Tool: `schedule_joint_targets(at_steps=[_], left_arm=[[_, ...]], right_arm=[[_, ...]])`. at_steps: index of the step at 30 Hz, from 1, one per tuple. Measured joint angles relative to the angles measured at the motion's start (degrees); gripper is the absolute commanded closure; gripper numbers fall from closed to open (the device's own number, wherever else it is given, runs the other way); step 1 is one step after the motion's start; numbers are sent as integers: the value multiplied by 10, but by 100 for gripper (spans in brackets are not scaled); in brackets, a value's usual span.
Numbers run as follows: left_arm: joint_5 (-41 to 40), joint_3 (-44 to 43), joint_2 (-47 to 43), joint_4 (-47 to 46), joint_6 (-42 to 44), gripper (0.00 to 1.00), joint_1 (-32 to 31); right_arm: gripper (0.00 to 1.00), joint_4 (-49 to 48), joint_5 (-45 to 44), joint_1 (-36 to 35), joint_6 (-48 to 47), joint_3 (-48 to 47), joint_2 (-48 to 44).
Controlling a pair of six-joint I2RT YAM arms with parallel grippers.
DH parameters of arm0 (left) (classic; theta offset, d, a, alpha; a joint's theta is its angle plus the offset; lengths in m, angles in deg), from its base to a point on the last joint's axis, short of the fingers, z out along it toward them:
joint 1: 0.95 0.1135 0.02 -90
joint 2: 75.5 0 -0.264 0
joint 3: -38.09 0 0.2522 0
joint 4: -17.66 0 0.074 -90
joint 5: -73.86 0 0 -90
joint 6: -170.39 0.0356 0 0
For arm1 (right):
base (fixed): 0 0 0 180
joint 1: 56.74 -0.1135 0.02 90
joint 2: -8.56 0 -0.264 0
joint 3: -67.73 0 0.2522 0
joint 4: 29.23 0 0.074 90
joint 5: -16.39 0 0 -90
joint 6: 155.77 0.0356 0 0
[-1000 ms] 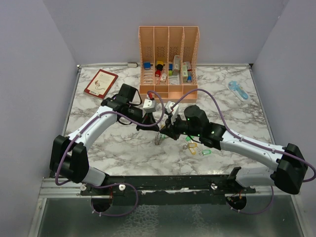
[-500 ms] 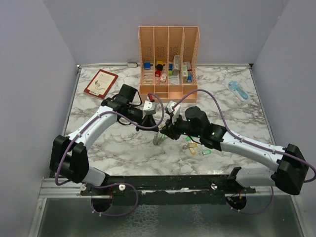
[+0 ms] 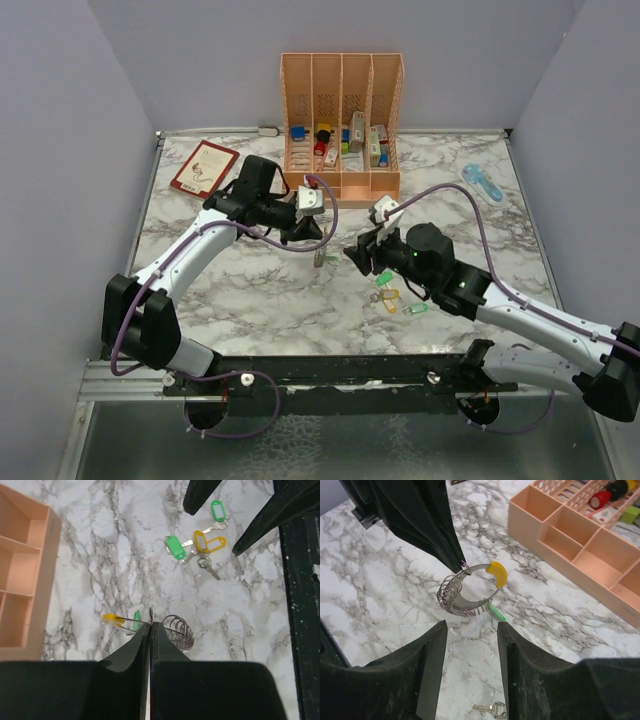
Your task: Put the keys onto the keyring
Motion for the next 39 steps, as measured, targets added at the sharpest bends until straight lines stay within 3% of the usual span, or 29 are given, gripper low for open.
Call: schedule_joint_targets(at_steps=[8, 17, 23, 30, 39], left_arm=[[-82, -6, -14, -72, -35, 100, 0], [-145, 219, -182, -317, -28, 100, 0], [-143, 342, -248, -445, 2, 100, 0], [-108, 381, -263, -518, 36, 100, 0], [-76, 446, -306, -573, 70, 100, 0]], right_arm=[[50, 1, -65, 0, 27, 0, -2], [47, 51, -89, 9, 67, 0, 41], [52, 95, -77, 71, 83, -4, 26], [56, 148, -34, 123, 94, -30, 40], [55, 254, 10, 130, 130, -57, 86]])
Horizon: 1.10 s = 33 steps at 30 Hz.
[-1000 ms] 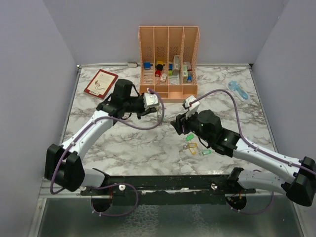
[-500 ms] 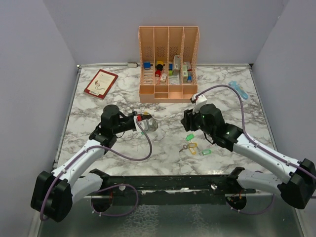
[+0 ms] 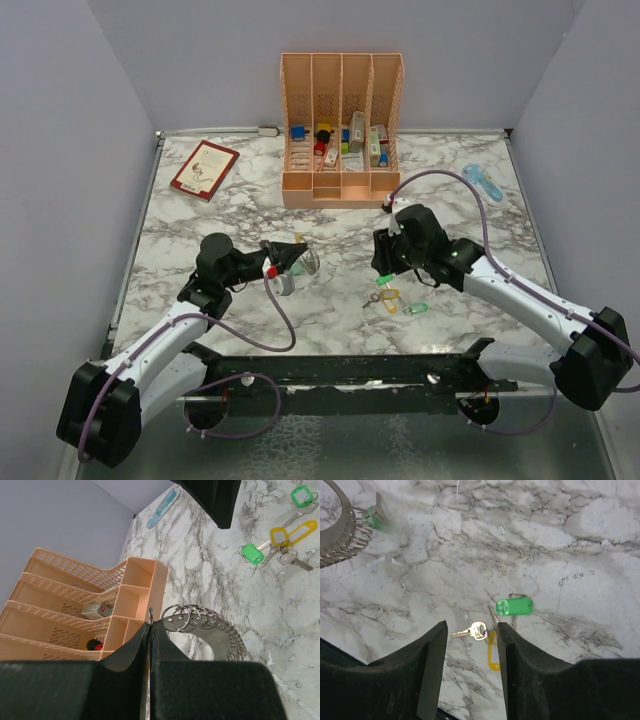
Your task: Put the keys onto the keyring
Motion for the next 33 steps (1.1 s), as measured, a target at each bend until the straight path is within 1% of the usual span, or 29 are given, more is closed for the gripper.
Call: schedule_joint_targets(at_steps=[4, 8, 14, 18, 21, 24, 29, 33], left_arm=[[2, 24, -16, -21, -3, 100, 0], [-7, 21, 0, -31, -50, 100, 0], [-25, 15, 28, -59, -172, 100, 0], [-43, 14, 43, -86, -273, 100, 0], [-54, 7, 57, -103, -344, 100, 0], [-61, -1, 63, -112, -388, 100, 0], [-70, -9, 65, -116, -422, 100, 0], [-77, -12, 72, -120, -430, 100, 0]], right_arm=[[56, 47, 7, 0, 27, -1, 2], [59, 90, 8, 0, 62, -1, 13], [60, 111, 7, 3, 116, 4, 33], [64, 109, 6, 14, 138, 7, 55], [67, 100, 5, 37, 143, 8, 85], [72, 91, 2, 60, 141, 8, 108], [75, 68, 2, 107, 113, 7, 136], [76, 50, 2, 111, 82, -2, 164]])
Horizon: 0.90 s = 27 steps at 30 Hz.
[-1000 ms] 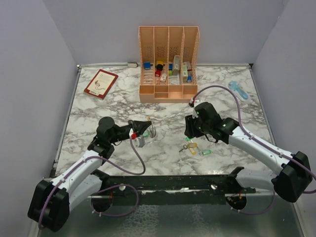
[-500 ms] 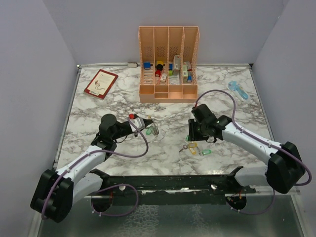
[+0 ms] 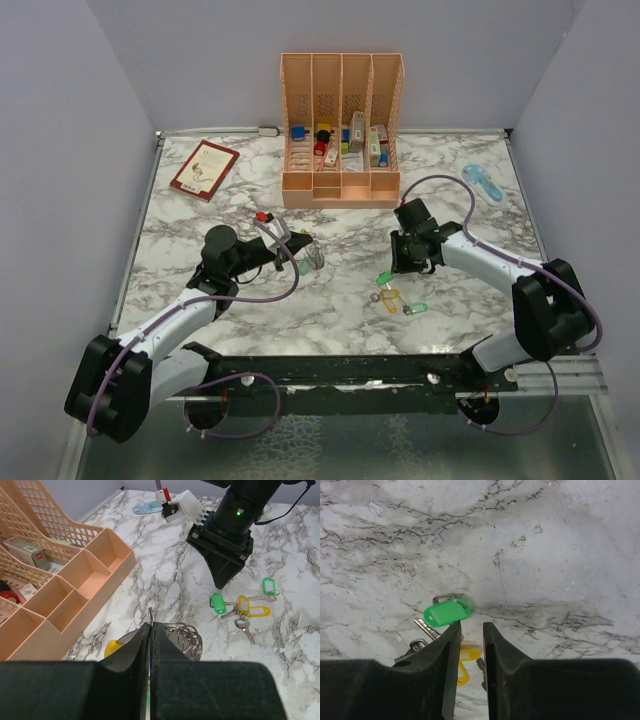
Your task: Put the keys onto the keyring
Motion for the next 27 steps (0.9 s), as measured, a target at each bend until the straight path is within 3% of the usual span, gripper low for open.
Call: schedule_joint_targets(at_steps=[13, 27], left_arm=[[-8, -11, 30, -14, -11, 100, 0], [-10, -12, 31, -17, -10, 100, 0]], right_arm=[[78, -57, 23, 0, -74, -17, 45], [80, -63, 44, 0, -89, -19, 67]])
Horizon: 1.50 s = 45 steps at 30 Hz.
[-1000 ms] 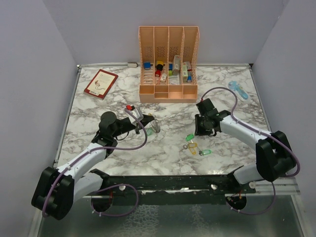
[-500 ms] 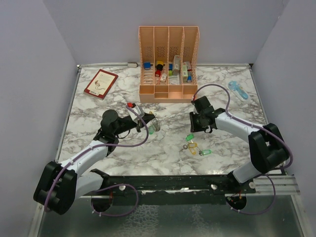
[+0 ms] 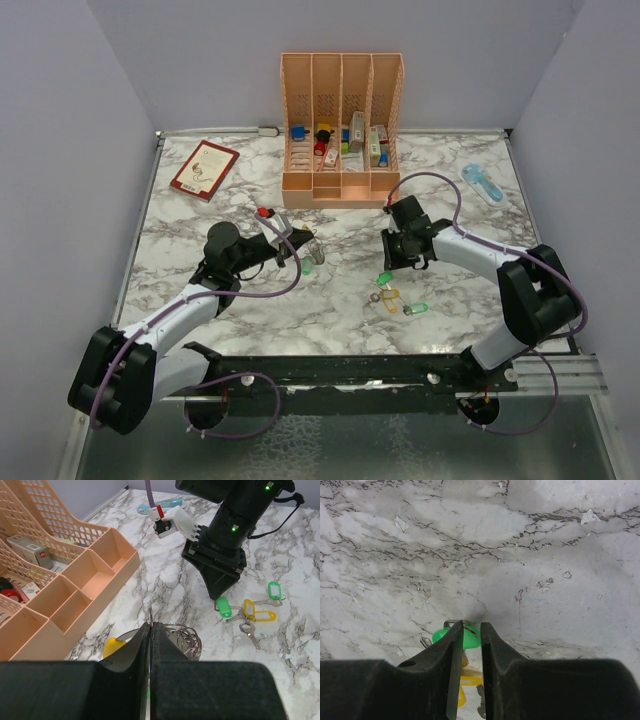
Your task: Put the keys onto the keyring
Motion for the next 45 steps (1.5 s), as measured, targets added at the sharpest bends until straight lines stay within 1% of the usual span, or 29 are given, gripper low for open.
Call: schedule_joint_targets(at_steps=[10, 13, 15, 18, 26, 27, 30, 34, 38, 45], left_arm=[[-8, 0, 0, 0, 3, 100, 0], [-8, 0, 0, 0, 4, 100, 0], [-8, 0, 0, 0, 5, 100, 0], [-8, 0, 0, 0, 6, 100, 0], [-8, -7, 0, 0, 5, 100, 0], [-8, -10, 0, -2, 3, 100, 0], [-8, -15, 0, -10, -6, 100, 0], [-8, -16, 1, -27, -26, 100, 0], [-7, -17, 11, -43, -45, 100, 0], [-6, -28, 23, -47, -63, 100, 0]], right_arm=[[81, 0, 11, 0, 1, 15, -1], [87, 0, 12, 0, 1, 17, -4], [93, 0, 13, 0, 1, 20, -7], [99, 1, 13, 0, 3, 22, -12], [99, 2, 18, 0, 7, 27, -38], [99, 2, 20, 0, 7, 31, -69], [99, 1, 30, 0, 6, 33, -114], [99, -5, 65, 0, 0, 30, -180], [99, -9, 120, 0, -7, -7, -211], [99, -42, 186, -20, -8, -87, -216]])
